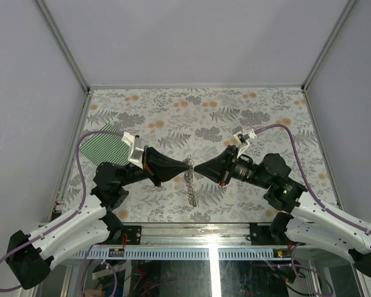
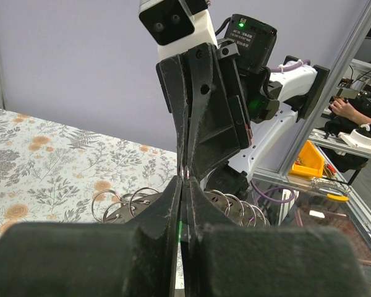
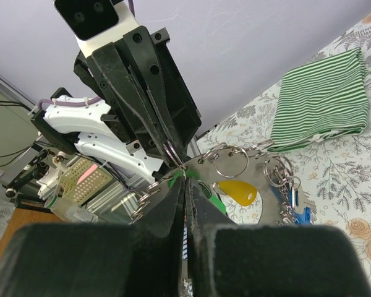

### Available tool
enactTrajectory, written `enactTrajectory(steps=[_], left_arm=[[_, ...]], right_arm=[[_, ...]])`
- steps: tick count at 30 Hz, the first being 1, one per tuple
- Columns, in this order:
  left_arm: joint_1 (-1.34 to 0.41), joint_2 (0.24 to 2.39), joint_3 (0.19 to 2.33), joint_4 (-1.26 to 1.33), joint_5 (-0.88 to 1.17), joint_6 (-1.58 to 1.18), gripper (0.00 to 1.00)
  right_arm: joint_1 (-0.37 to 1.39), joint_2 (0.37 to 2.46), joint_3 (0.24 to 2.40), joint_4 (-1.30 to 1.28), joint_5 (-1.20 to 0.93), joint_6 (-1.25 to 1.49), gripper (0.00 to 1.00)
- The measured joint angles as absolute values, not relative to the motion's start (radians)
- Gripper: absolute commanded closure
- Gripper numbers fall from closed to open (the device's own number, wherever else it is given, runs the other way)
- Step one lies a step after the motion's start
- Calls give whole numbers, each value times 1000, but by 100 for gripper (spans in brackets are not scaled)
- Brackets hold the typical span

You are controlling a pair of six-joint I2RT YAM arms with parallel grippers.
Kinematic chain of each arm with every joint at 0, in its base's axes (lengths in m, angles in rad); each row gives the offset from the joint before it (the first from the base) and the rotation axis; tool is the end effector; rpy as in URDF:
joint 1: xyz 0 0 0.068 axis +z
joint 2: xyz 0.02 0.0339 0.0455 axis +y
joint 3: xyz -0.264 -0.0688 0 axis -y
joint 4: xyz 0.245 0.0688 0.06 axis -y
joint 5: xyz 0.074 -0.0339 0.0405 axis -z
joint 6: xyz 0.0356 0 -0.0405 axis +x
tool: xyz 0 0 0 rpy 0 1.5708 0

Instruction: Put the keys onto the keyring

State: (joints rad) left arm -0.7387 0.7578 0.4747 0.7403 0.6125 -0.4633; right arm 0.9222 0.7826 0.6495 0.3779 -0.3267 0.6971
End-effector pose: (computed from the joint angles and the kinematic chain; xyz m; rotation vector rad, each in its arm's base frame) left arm 0.1140 -0.1315 0.3297 0.7551 1.0857 -1.3785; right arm 0.1045 0.1568 0.3527 -0.4805 1.4474 1.5532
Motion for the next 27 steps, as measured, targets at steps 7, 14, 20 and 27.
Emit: enactTrajectory(steps=[7, 14, 20, 27], left_arm=[[-739, 764, 479, 741, 621, -463, 100], [-740, 767, 493, 739, 630, -457, 100], [-741, 768, 494, 739, 646, -454, 100], [-754, 795, 508, 741, 682, -454, 100]], right_arm=[[922, 786, 650, 372, -327, 704, 77], [922, 778, 683, 280, -323, 639, 69], [922, 693, 689, 252, -307, 538, 65], [922, 614, 689, 268, -337, 353, 63]])
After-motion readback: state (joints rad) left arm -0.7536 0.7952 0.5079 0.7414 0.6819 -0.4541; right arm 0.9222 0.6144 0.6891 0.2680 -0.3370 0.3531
